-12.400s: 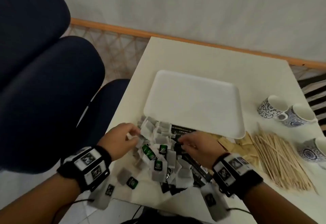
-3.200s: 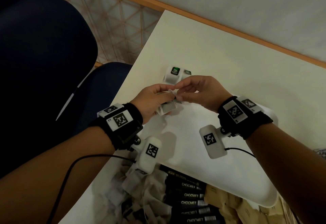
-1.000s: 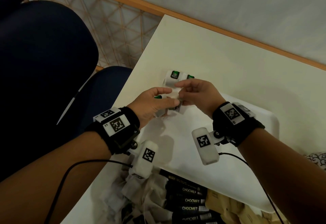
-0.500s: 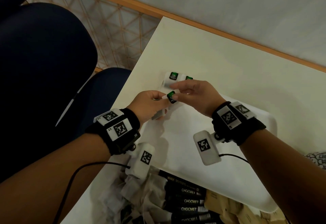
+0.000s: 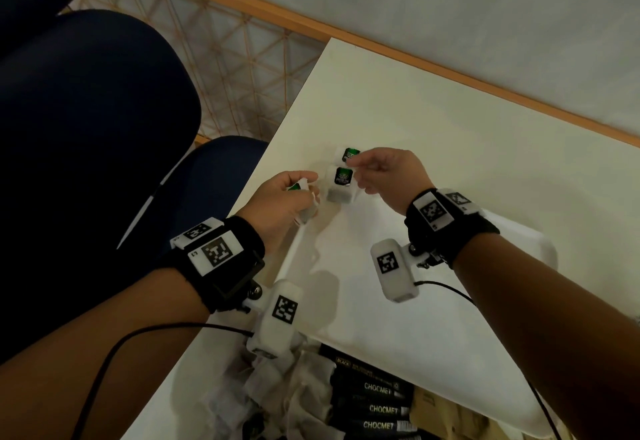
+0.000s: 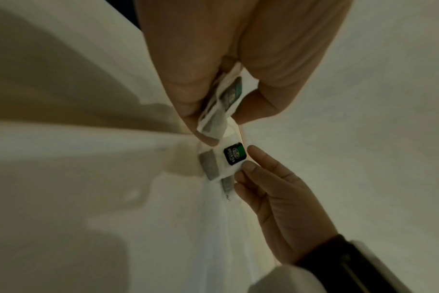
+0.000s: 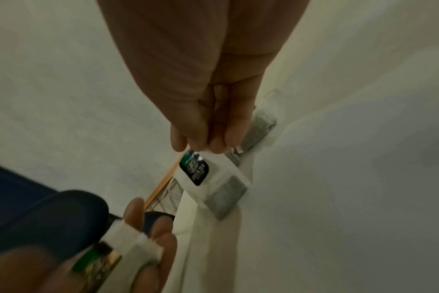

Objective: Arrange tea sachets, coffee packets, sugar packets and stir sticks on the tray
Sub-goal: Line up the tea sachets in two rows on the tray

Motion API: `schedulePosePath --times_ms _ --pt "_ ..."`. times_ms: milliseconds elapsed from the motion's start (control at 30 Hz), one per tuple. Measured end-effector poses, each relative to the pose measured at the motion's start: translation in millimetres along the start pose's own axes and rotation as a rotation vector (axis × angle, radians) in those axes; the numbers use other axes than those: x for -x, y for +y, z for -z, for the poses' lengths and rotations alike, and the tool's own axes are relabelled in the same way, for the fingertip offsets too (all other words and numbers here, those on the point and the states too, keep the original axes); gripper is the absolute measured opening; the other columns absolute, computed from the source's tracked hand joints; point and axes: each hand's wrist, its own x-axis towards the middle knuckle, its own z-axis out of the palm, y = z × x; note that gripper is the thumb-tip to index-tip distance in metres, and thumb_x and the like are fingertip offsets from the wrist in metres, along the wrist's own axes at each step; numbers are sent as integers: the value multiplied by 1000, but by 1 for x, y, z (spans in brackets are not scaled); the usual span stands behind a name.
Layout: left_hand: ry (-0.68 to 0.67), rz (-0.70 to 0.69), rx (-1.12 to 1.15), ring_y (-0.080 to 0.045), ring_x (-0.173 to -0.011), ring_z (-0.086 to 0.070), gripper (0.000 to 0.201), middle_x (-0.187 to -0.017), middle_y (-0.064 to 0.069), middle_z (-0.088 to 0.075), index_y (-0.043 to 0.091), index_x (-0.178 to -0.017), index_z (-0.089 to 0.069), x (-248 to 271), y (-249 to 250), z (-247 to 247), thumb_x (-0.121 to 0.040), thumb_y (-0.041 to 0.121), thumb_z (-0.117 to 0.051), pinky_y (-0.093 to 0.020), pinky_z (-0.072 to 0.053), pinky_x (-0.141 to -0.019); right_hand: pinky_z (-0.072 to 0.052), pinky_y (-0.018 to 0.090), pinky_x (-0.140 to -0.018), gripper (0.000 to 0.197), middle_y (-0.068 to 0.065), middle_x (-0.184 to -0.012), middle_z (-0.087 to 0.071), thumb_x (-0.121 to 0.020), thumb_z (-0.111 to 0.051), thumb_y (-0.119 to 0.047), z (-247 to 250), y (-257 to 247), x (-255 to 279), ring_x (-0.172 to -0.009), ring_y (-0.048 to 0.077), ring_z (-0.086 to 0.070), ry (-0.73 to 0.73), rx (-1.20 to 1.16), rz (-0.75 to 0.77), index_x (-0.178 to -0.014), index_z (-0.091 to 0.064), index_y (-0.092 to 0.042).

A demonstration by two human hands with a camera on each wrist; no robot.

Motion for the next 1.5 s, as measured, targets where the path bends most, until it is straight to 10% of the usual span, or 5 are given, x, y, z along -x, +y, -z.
schedulePosePath --times_ms 500,867,1067,1300,1500 --pt "-85 33 -11 -25 -96 -61 45 -109 -17 -65 19 -105 -58 -6 1 -7 -84 -20 -48 -39 -51 -86 -45 21 -63 13 -6 -89 -66 -85 -66 -23 3 4 -16 -66 8 -56 157 57 16 -92 -69 -34" --pt "-9 1 40 -15 -62 -58 47 -93 -12 -63 12 -124 -51 -3 0 -19 -83 -8 -64 -23 -51 -54 -51 22 -65 43 5 -97 -67 -77 -78 -26 -7 -2 22 -73 10 -63 -275 -73 -82 -116 -61 -24" --pt "-40 -21 -65 -25 -86 -62 45 -108 -17 -61 23 -114 -56 -2 -1 -17 -79 0 -72 -34 -56 -70 -48 21 -64 4 -4 -79 -67 -85 -70 -23 -7 -6 27 -71 10 -58 -220 -87 -18 -89 -70 -22" --pt "-51 -20 -49 -20 -76 -63 31 -90 -9 -60 8 -110 -58 -2 -5 -12 -85 -10 -61 -27 -59 -71 -49 19 -58 15 -6 -70 -68 -83 -70 -9 8 -5 25 -61 3 -55 -59 -182 -4 -79 -71 -23" --pt "-15 -16 -45 -21 -102 -61 32 -108 -9 -62 19 -103 -58 -5 -4 -7 -89 -10 -55 -33 -55 -88 -51 22 -62 19 -9 -65 -67 -83 -68 -4 14 8 28 -60 8 -58 -95 -113 -75 -78 -69 -23"
